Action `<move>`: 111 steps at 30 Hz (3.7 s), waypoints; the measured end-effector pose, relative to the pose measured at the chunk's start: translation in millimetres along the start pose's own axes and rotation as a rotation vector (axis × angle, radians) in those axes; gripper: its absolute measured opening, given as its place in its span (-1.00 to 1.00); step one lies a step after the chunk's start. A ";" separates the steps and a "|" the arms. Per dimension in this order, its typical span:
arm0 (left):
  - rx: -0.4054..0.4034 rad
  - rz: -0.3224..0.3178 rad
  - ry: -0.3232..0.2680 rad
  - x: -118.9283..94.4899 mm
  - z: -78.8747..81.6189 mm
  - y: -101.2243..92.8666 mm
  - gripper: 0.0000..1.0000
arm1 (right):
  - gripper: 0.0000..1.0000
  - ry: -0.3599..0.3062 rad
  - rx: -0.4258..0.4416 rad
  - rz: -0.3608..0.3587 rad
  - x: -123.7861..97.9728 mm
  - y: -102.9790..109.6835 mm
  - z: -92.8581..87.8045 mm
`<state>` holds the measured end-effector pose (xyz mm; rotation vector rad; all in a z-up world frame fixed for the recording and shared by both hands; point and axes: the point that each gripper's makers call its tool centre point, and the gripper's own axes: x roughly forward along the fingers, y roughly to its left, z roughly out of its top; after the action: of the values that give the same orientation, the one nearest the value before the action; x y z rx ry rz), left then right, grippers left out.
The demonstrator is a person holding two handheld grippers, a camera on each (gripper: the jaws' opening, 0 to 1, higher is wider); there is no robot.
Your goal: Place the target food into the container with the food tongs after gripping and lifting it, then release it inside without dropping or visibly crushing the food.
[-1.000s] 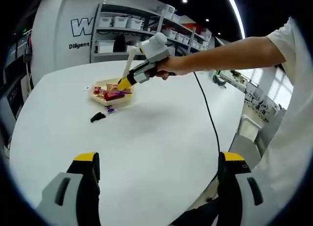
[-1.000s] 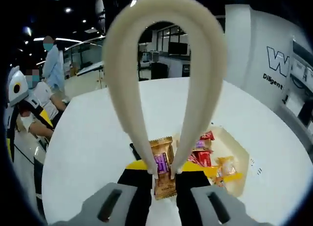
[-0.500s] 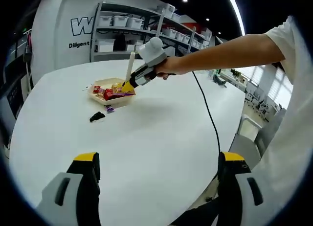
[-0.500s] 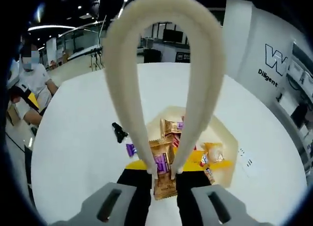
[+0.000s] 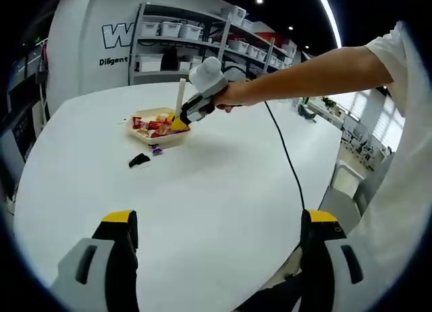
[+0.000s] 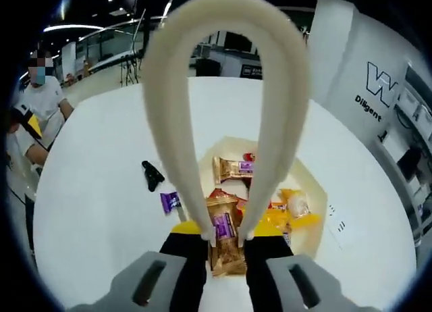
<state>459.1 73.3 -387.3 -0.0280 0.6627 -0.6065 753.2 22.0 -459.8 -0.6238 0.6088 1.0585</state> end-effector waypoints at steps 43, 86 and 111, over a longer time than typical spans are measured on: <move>-0.008 -0.003 -0.006 -7.2 -7.2 -5.4 0.97 | -0.68 -0.222 0.055 0.209 2.4 111.8 54.5; 0.093 0.125 -0.013 -43.2 28.2 35.5 0.98 | -0.64 -0.104 0.102 0.237 21.1 119.9 19.7; 0.065 0.135 0.026 -59.6 24.0 86.1 0.98 | -0.61 -0.138 0.076 0.217 47.3 109.8 50.0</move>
<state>480.7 172.7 -352.6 0.0847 0.6636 -0.4989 677.3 125.3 -478.7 -0.4205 0.6020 1.2638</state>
